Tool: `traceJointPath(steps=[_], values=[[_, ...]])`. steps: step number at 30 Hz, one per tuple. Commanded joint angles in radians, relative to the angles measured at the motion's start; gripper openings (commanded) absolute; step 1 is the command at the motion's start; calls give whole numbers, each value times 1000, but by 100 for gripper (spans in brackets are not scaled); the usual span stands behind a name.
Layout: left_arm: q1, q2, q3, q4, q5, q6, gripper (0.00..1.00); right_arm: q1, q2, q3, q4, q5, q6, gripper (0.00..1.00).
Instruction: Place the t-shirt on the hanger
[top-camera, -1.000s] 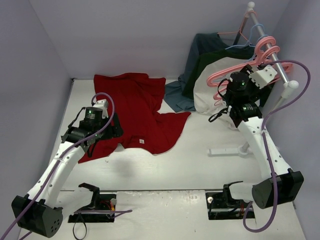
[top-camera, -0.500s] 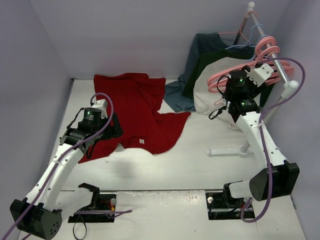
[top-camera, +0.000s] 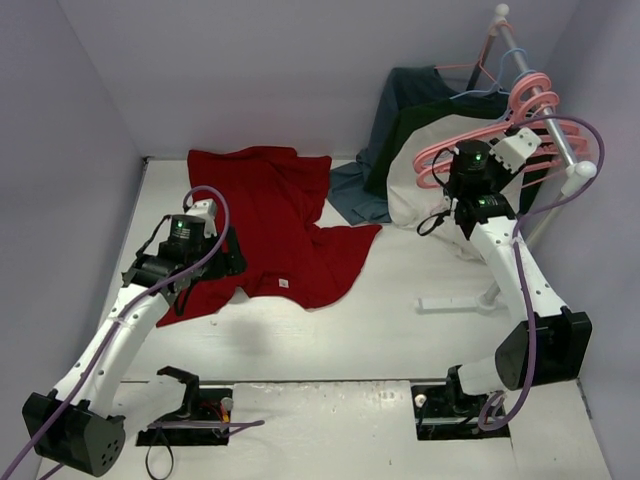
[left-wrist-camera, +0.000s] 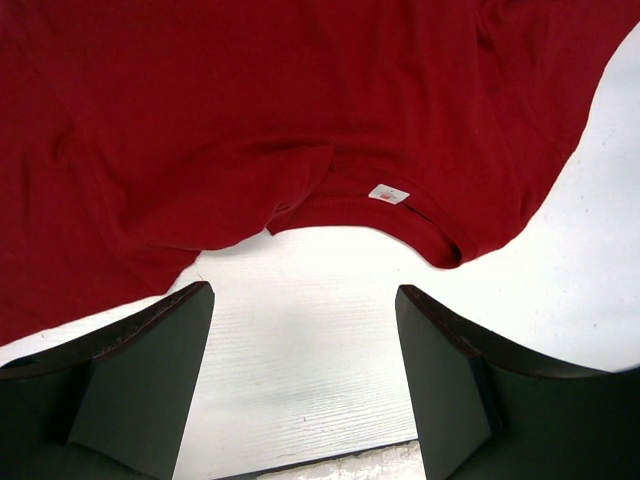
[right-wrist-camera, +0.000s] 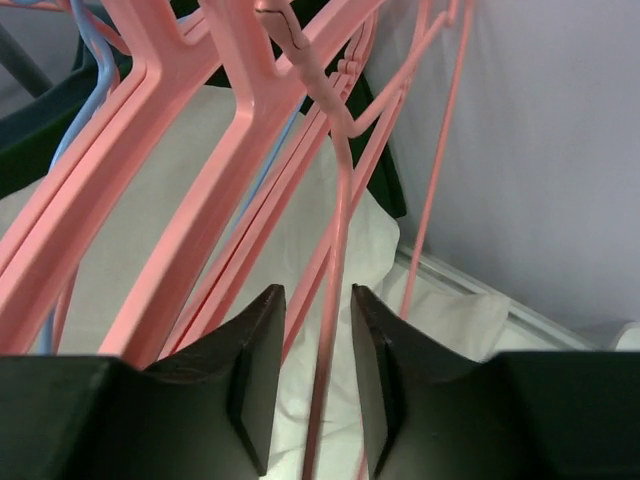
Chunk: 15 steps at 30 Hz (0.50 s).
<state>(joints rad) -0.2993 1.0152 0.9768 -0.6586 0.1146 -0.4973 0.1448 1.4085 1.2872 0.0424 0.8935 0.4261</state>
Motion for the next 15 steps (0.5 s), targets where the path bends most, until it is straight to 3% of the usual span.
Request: traceJointPath(steps=[1,4,10,15], values=[[-4,11,46,19,-6,24,69,5,-18,72,57,23,-30,10],[-4,19,51,20,-6,26,68,24,-37,87,62,44,-67,0],[-4,44,65,22,-7,32,68,107,-95,92,73,163,-138,0],[-4,60,71,20,-7,42,68,143,-164,42,74,213,-106,0]])
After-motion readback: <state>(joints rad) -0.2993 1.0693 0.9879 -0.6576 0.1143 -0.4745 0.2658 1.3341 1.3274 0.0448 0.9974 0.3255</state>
